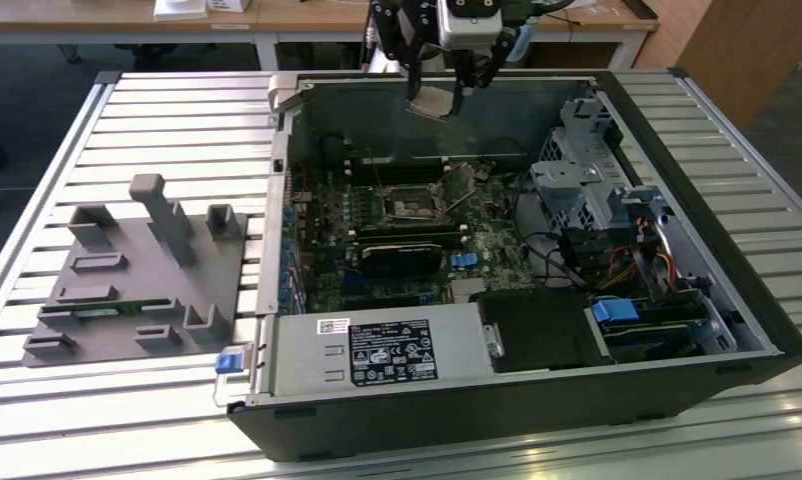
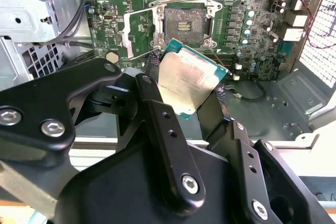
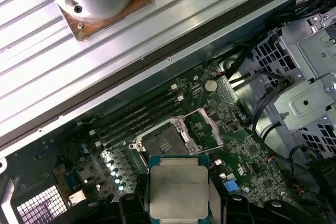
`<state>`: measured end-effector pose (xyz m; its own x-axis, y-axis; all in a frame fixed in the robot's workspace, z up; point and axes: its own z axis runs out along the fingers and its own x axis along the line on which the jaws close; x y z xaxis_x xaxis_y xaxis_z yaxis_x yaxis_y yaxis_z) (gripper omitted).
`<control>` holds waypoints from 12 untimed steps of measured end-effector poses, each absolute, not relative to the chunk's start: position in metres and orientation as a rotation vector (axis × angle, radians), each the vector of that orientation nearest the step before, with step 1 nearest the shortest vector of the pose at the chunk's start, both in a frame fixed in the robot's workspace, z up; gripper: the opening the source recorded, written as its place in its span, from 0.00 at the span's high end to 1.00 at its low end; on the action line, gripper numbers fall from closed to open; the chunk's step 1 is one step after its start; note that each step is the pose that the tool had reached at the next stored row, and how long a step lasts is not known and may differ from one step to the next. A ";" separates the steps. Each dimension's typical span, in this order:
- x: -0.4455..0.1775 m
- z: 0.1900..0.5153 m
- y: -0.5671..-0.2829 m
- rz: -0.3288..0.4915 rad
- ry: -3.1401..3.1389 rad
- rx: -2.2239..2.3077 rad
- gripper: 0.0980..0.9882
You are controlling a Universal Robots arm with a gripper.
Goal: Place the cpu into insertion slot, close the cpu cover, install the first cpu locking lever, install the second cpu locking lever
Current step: 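Place the cpu into insertion slot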
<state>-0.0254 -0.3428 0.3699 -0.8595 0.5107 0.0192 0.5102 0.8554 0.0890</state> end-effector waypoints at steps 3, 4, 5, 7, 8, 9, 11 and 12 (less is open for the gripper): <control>-0.025 0.370 -0.343 0.142 3.016 0.849 0.51; -0.025 0.370 -0.343 0.142 3.014 0.854 0.51; -0.025 0.370 -0.343 0.142 3.012 0.860 0.51; -0.025 0.370 -0.343 0.142 3.008 0.872 0.51; -0.025 0.370 -0.343 0.142 3.007 0.877 0.51; -0.025 0.370 -0.343 0.142 3.005 0.883 0.51; -0.025 0.370 -0.343 0.142 3.001 0.894 0.51; -0.025 0.370 -0.343 0.142 2.999 0.900 0.51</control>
<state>-0.0254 -0.3428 0.3699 -0.8352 0.5496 0.0192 0.5490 0.8311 0.0888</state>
